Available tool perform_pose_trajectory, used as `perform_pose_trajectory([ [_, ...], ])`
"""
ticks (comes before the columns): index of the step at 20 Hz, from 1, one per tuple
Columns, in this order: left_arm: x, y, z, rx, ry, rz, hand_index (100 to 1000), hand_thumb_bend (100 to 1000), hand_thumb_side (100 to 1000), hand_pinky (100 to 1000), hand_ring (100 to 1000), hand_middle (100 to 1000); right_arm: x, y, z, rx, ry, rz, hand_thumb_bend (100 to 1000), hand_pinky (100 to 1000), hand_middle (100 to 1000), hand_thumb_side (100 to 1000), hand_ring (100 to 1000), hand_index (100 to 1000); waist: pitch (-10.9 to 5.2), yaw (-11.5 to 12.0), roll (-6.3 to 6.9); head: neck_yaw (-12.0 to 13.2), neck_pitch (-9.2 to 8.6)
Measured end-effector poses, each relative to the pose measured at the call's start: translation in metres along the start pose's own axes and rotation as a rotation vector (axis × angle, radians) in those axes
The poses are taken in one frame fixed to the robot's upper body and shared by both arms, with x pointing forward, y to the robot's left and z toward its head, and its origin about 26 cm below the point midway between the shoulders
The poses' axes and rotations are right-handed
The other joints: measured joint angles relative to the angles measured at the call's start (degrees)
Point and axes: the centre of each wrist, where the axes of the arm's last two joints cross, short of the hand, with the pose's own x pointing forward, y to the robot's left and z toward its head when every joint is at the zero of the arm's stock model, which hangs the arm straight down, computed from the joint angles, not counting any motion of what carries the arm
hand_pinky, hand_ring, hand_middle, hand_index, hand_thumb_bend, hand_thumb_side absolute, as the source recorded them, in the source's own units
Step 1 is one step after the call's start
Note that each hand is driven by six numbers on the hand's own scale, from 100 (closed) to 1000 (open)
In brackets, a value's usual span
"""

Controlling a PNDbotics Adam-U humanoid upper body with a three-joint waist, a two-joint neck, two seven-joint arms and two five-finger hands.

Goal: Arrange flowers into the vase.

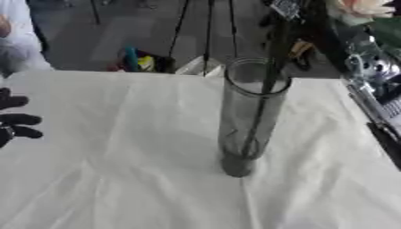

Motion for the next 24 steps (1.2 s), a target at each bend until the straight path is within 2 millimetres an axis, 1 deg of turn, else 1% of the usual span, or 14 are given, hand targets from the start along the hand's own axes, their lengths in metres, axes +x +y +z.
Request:
perform_pose_trajectory([
  [4, 0.000, -0.001, 0.000, -0.006, 0.000, 0.003, 861, 100, 998, 555, 642, 718, -0.003, -0.001, 0.002, 0.031, -0.008, 0.044, 552, 760, 595, 1000, 638, 761, 0.06, -0.08, 0.00, 0.14, 0.00],
  [8, 0.000, -0.001, 0.000, -0.011, 0.001, 0.003, 861, 100, 998, 555, 642, 718, -0.005, -0.001, 0.004, 0.067, -0.013, 0.091, 570, 783, 650, 1000, 678, 816, 0.07, -0.19, 0.00, 0.26, -0.01],
  [12, 0.000, -0.001, 0.000, -0.014, 0.000, 0.003, 861, 100, 998, 555, 642, 719, -0.010, -0.001, 0.006, 0.114, -0.009, 0.128, 589, 798, 688, 1000, 707, 836, 0.08, -0.24, 0.00, 0.30, -0.02],
  [21, 0.000, -0.001, 0.000, -0.015, 0.001, 0.003, 860, 100, 997, 555, 643, 720, -0.017, -0.004, 0.011, 0.172, 0.003, 0.188, 611, 801, 719, 1000, 727, 860, 0.12, -0.28, 0.00, 0.38, -0.04],
  [24, 0.000, -0.001, 0.000, -0.017, 0.001, 0.003, 860, 100, 996, 554, 643, 720, -0.019, -0.003, 0.013, 0.193, 0.008, 0.201, 635, 809, 740, 1000, 746, 887, 0.14, -0.26, 0.00, 0.40, -0.22],
])
